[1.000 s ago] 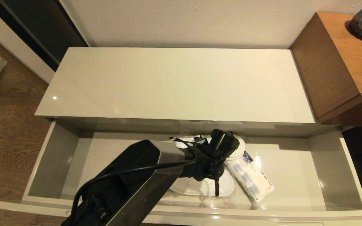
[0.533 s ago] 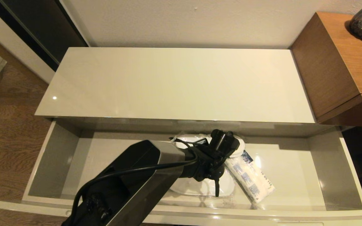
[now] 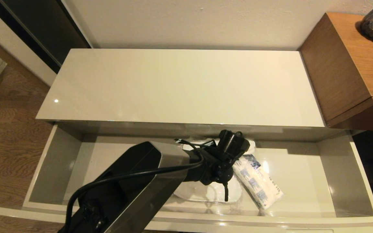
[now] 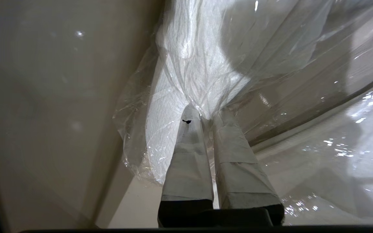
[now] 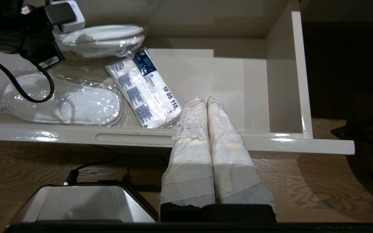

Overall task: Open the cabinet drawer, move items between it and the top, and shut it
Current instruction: Take out the disposable slippers from the drawer

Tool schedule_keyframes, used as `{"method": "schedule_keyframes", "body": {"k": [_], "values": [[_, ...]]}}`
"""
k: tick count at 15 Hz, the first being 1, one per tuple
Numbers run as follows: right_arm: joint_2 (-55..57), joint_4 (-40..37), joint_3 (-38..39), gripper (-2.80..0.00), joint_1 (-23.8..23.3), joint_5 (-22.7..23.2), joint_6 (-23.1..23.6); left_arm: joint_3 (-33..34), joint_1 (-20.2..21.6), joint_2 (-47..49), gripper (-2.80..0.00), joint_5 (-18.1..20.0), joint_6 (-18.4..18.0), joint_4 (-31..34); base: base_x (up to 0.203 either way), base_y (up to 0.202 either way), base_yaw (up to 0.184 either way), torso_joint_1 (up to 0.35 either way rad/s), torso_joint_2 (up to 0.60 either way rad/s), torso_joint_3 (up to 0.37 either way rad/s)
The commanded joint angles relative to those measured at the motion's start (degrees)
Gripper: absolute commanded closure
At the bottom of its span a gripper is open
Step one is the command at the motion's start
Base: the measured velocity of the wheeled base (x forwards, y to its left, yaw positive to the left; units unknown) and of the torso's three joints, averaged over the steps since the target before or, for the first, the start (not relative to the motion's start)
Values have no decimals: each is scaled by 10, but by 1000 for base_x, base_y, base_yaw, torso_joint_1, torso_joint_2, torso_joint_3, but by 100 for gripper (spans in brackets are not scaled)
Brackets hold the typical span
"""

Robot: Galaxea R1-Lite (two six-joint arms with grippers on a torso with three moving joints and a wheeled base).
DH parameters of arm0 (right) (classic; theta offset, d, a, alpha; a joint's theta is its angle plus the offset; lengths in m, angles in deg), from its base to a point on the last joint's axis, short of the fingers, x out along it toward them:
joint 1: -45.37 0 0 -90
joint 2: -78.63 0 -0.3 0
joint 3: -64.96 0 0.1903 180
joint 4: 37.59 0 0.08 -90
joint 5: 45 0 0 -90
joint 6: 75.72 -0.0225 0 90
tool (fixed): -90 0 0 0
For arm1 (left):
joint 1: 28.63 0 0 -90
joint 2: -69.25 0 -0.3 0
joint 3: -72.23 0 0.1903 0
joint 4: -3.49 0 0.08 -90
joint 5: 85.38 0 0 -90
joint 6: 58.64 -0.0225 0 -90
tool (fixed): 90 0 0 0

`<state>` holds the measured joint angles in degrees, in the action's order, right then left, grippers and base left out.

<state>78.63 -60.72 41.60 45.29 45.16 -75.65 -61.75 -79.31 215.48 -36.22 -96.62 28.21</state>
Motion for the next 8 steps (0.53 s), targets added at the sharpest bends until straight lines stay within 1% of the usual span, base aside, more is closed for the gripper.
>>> {"method": "schedule_keyframes", "body": {"k": [1,3,4,5,6,8], "values": [[0,0,0,0,0,0,0,1,-6,-17,0,-2,7,5,0,0,0,0,0,0],[0,0,1,0,0,0,0,1,-33,-45,0,-2,68,71,0,0,0,0,0,0],[0,0,1,0,0,0,0,1,-50,-55,0,-2,110,110,0,0,0,0,0,0],[0,0,0,0,0,0,0,1,-68,-65,0,-3,140,140,0,0,0,0,0,0],[0,0,1,0,0,0,0,4,-82,-76,0,-2,158,160,0,0,0,0,0,0],[0,0,0,0,0,0,0,14,-100,-84,0,-2,168,172,0,0,0,0,0,0]]}}
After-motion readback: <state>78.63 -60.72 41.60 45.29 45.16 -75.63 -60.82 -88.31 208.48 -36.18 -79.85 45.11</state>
